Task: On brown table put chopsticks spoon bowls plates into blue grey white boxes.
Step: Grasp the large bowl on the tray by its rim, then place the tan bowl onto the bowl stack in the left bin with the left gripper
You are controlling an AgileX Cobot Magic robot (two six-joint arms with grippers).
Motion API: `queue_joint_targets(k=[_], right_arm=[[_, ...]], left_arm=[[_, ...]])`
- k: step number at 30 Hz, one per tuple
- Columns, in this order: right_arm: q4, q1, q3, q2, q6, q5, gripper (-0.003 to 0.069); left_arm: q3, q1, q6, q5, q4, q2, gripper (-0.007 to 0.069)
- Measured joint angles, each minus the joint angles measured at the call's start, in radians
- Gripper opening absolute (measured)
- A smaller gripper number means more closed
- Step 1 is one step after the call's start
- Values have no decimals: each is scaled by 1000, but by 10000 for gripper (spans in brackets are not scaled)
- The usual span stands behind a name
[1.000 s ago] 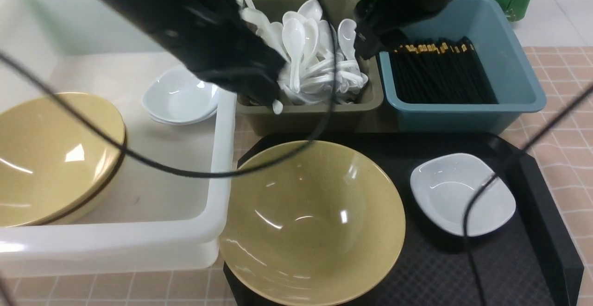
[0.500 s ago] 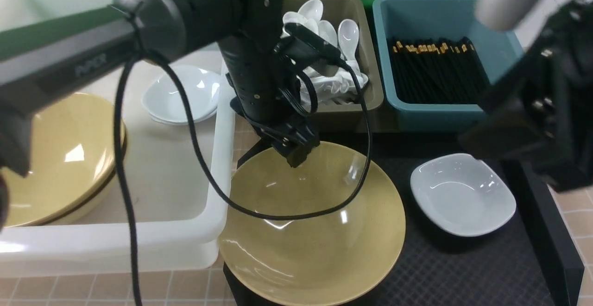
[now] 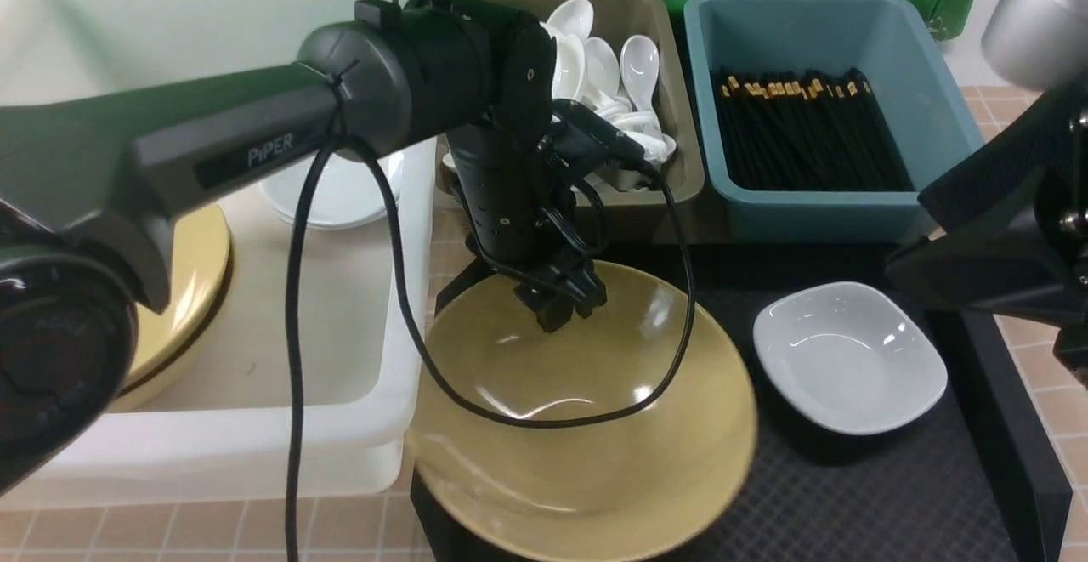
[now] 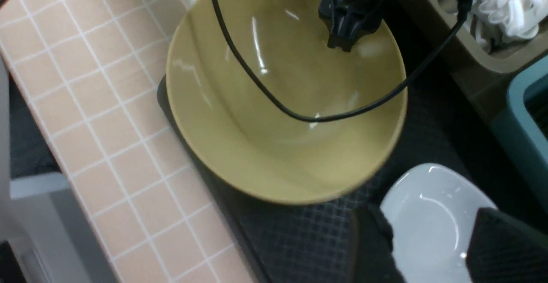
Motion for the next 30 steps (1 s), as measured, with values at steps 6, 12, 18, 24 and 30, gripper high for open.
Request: queue_joint_targets(k=[6,12,18,24,30], right_arm=[[0,0,-1,7,-50,-37,137],[73,0,-20,9,-80,-125,36],[204,10,-45,9,-154,-202,36],[220,14,-62,33,-158,-261,36],[222,14,-62,63,-171,-274,36]], left_arm=[[0,2,-35,-9,-130,-81,9],[2,118,-35,43,-180,-264,8],[88,508,-51,120,-275,-605,6],[286,1013,-62,75,-275,-796,6],[425,1192,-63,-35,-346,-723,6]])
